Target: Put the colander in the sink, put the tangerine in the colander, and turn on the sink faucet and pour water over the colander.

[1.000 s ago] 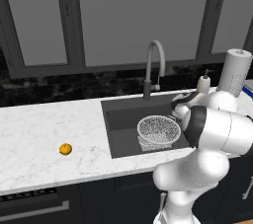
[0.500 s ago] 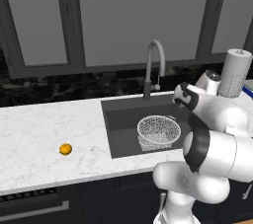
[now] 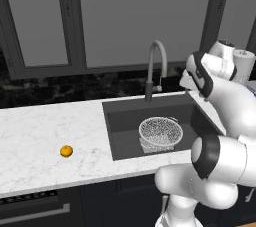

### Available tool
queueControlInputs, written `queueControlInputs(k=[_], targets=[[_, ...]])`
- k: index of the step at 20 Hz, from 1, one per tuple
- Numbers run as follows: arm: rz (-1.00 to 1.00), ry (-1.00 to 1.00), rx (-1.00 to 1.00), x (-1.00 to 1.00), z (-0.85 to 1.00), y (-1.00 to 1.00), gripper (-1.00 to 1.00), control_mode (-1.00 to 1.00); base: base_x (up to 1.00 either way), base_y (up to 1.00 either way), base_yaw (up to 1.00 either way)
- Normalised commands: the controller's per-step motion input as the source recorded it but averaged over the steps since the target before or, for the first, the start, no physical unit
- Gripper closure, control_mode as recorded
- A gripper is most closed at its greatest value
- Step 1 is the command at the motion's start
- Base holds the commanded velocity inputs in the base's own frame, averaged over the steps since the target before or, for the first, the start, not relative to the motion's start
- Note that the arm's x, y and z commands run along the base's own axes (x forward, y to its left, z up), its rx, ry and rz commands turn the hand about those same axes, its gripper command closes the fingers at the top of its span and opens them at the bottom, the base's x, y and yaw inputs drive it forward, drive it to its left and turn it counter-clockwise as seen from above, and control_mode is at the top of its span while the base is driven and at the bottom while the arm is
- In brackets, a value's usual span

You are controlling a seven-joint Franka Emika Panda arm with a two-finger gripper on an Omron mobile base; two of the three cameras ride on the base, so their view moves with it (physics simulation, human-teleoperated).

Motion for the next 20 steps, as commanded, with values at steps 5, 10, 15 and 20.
queueControlInputs(k=[5,10,15,20], targets=[[0.15,-0.02,-0.04,-0.87,0.42,0.70,-1.00,-1.00,0.00,0.00,0.00],[0.28,-0.03,-0.25,-0.52,0.19,1.00,-1.00,-1.00,0.00,0.00,0.00],[0.20,-0.05,-0.21,-0.56,0.22,0.97,-1.00,-1.00,0.00,0.00,0.00],[0.19,-0.04,-0.06,-0.47,0.01,0.68,-1.00,-1.00,0.00,0.00,0.00]])
